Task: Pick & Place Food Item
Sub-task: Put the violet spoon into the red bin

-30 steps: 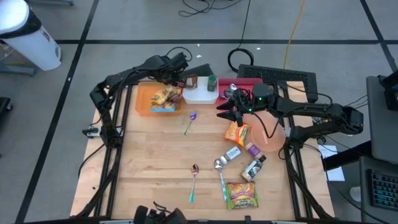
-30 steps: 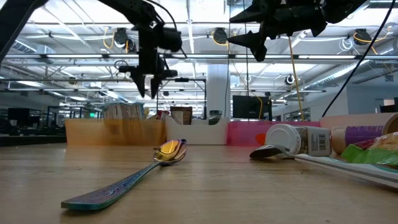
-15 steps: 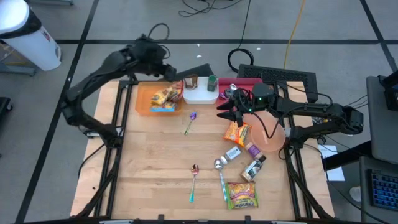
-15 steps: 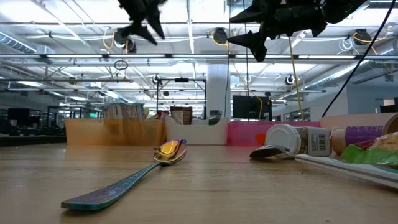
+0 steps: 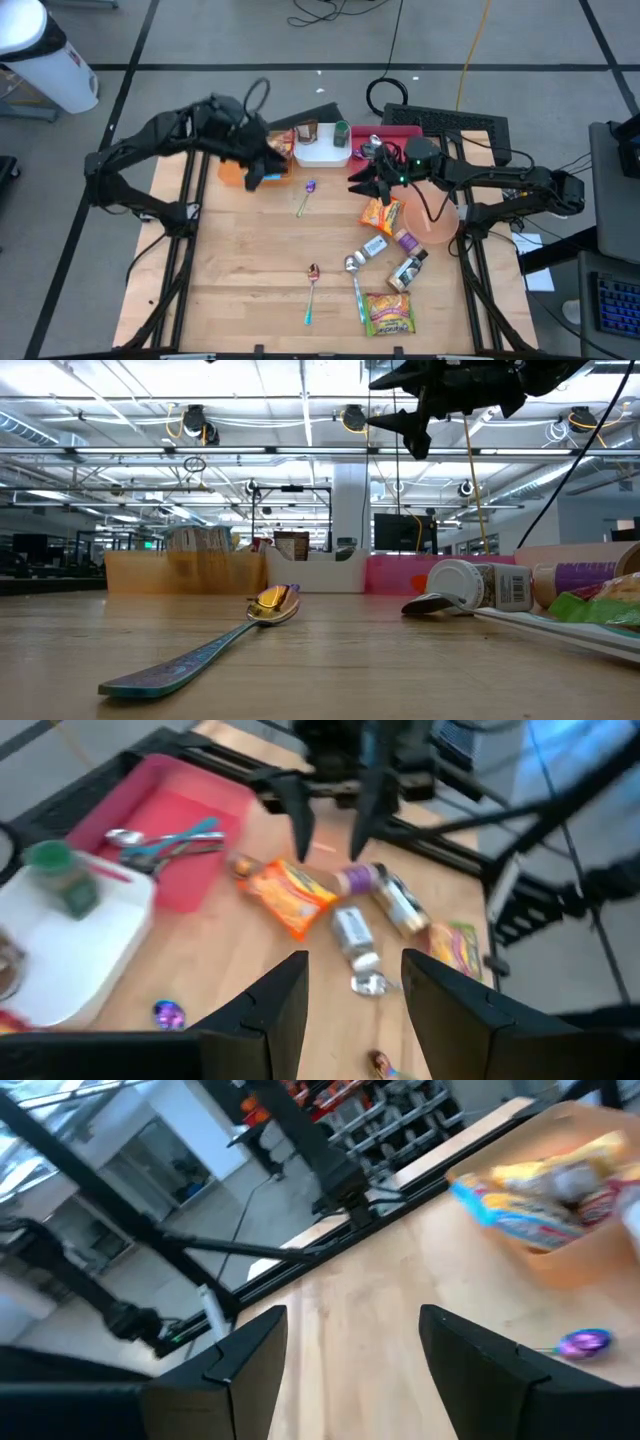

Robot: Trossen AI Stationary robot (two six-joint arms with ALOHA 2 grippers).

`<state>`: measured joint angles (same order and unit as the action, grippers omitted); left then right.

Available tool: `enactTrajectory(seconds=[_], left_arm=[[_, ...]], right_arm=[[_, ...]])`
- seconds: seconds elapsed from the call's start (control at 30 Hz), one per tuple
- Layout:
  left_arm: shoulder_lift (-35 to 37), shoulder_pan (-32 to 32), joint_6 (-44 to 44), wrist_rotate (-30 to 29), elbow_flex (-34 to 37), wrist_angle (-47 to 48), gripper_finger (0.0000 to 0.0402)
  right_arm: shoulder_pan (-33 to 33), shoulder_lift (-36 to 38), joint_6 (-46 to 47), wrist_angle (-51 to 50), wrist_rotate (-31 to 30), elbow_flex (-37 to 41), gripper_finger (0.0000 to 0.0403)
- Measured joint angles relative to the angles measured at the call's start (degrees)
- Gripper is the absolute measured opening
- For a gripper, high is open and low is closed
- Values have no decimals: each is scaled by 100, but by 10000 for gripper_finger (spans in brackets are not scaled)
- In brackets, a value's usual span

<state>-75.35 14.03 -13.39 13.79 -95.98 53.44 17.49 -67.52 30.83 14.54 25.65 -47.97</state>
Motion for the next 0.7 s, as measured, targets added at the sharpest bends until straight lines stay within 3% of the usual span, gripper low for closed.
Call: enactTrajectory(seconds=[0.13,0.37,0.7], left_arm=[[-163,-829,-18,-555,-2,-11,170],[-624,-1977,-44,-1084,-2,-16,170],[-1514,-2762,116,-1183,-2,24,170]], right_arm=[[-435,-1,2,20,-226,0,224],[-1516,-1,-11,20,-1375,0,224],[-2924,-1,-144,-33,-3218,0,224]])
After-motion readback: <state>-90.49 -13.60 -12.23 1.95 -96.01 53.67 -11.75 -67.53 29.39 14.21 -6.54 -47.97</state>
